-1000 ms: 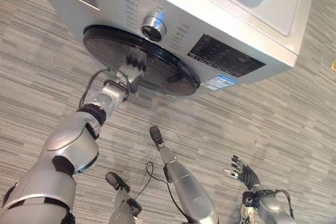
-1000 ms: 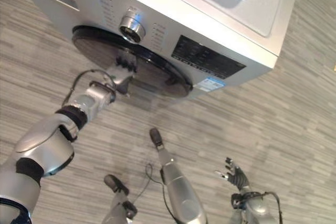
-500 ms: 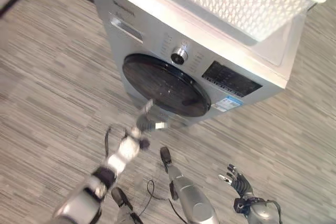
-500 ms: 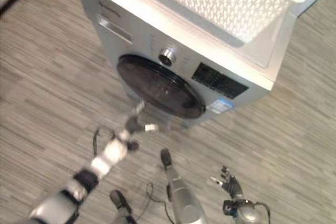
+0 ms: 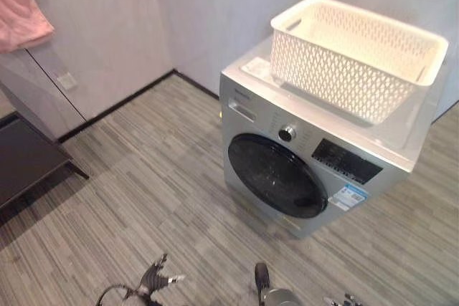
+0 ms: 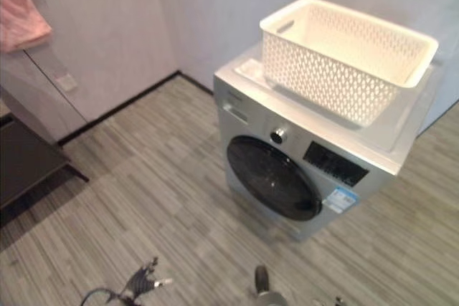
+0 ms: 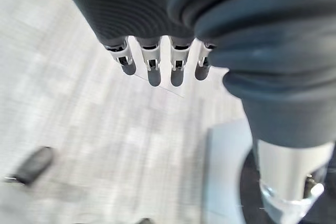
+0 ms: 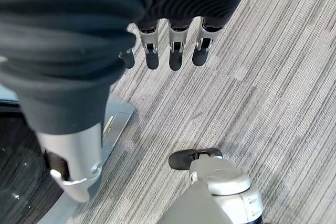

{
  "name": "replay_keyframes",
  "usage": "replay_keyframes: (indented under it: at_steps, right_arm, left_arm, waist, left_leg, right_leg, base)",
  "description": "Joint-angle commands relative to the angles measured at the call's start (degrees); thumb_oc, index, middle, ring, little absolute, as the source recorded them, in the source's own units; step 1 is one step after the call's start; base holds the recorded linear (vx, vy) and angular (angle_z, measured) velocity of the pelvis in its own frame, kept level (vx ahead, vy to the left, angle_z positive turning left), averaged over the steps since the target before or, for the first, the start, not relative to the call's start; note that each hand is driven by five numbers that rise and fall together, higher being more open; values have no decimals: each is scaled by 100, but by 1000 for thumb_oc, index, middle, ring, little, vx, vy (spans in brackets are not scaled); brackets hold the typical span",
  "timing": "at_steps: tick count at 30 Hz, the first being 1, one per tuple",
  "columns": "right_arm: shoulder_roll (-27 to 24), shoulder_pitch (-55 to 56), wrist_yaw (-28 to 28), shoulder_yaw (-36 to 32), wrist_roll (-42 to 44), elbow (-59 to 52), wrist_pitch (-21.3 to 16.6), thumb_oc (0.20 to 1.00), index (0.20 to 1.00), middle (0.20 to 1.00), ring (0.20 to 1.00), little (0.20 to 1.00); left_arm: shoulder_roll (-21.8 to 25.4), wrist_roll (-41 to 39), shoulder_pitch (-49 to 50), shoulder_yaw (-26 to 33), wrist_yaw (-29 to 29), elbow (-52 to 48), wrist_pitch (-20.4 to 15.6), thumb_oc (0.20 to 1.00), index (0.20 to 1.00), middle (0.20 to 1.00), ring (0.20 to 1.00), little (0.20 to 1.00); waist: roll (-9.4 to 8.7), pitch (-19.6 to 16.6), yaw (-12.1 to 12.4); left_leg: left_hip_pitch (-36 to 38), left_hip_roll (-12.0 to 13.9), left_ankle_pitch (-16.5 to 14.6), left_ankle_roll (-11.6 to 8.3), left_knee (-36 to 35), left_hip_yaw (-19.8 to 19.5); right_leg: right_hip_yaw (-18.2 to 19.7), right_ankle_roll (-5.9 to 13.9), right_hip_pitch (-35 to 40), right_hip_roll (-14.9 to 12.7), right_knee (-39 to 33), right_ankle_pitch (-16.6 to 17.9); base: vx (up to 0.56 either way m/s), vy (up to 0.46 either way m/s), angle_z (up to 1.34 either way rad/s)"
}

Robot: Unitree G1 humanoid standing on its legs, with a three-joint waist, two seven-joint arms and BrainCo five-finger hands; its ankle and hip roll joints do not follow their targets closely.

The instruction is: Grab the laundry basket,head to the washer,open it,put in the laundry and shut it.

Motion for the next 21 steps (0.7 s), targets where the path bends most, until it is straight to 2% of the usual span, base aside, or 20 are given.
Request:
replay_keyframes:
  at_steps: [1,5,6,7,9,12,13,14,15,18,20,21]
  right_arm:
    - [126,-378,-219,-281,-226,340,44,1000,1000,1000,1000,1000]
    - [197,-559,-228,-242,-259,403,111,1000,1000,1000,1000,1000]
    - [185,-638,-240,-154,-308,387,109,1000,1000,1000,1000,1000]
    - [209,-701,-234,-39,-336,321,120,1000,1000,1000,1000,1000]
    - [231,-760,-201,-22,-317,286,129,1000,1000,1000,1000,1000]
    - [238,-798,-215,-84,-349,284,170,1000,1000,1000,1000,1000]
    - [240,-869,-202,-58,-459,277,214,1000,1000,1000,1000,1000]
    - [240,-870,-202,-59,-460,277,214,1000,1000,1000,1000,1000]
    - [270,-914,-165,13,-532,240,241,1000,1000,1000,1000,1000]
    - [268,-1042,-156,124,-606,198,281,1000,1000,1000,1000,1000]
    - [296,-1231,-155,229,-601,167,296,1000,1000,1000,1000,1000]
    - [313,-1270,-153,251,-552,151,299,1000,1000,1000,1000,1000]
  left_arm:
    - [-130,266,-327,396,284,428,74,1000,1000,1000,1000,1000]
    - [-280,206,-318,593,292,821,116,1000,1000,1000,1000,1000]
    - [-287,249,-321,537,273,831,107,1000,1000,1000,1000,1000]
    - [-302,308,-344,433,289,821,89,1000,1000,1000,1000,1000]
    - [-334,327,-405,361,284,794,89,1000,1000,1000,1000,1000]
    - [-380,368,-516,236,229,792,87,1000,1000,1000,1000,1000]
    - [-416,532,-578,67,199,794,82,1000,1000,1000,1000,1000]
    - [-417,532,-580,66,199,796,81,1000,1000,1000,1000,1000]
    - [-419,625,-610,-67,140,709,74,1000,1000,1000,1000,1000]
    - [-405,664,-640,-187,79,625,68,1000,1000,1000,1000,1000]
    - [-384,835,-677,-337,27,592,76,1000,1000,1000,1000,1000]
    - [-361,842,-682,-358,9,565,81,1000,1000,1000,1000,1000]
  waist:
    - [-167,194,53]
    - [-249,218,201]
    - [-254,277,276]
    - [-284,314,342]
    - [-286,312,349]
    - [-272,281,281]
    - [-271,278,248]
    - [-273,277,253]
    - [-258,317,242]
    - [-238,405,285]
    - [-156,548,413]
    - [-111,623,494]
  left_leg:
    - [430,-161,-206,7,158,18]
    - [320,-287,-537,152,808,-365]
    - [268,-342,-575,155,982,-607]
    - [144,-501,-675,174,1164,-1134]
    - [136,-640,-833,225,1087,-1451]
    - [104,-752,-879,285,1063,-1407]
    - [69,-977,-962,413,1103,-1384]
    - [68,-980,-963,415,1105,-1378]
    - [117,-1155,-977,567,980,-1266]
    - [146,-1267,-942,690,848,-1112]
    - [143,-1244,-921,765,817,-833]
    - [151,-1215,-903,791,834,-711]
  right_leg:
    - [43,565,529,-198,53,-620]
    - [130,535,740,-311,69,-628]
    - [177,517,761,-311,91,-622]
    - [255,518,710,-364,124,-608]
    - [259,570,679,-477,143,-570]
    - [163,670,654,-667,159,-491]
    - [219,765,531,-845,197,-343]
    - [225,767,528,-848,197,-342]
    - [309,850,344,-1019,225,-126]
    - [318,894,35,-1134,335,86]
    - [-227,840,-248,-1229,572,0]
    - [-634,779,-236,-1283,724,-169]
  base:
    - [-18,117,6]
    - [-59,131,6]
    - [-162,213,13]
    - [-174,238,10]
    - [-146,256,8]
    - [-99,238,11]
    - [-129,332,8]
    - [-200,469,-4]
    - [-110,249,-17]
    - [-181,270,-43]
    - [-186,211,-78]
    - [-166,165,-120]
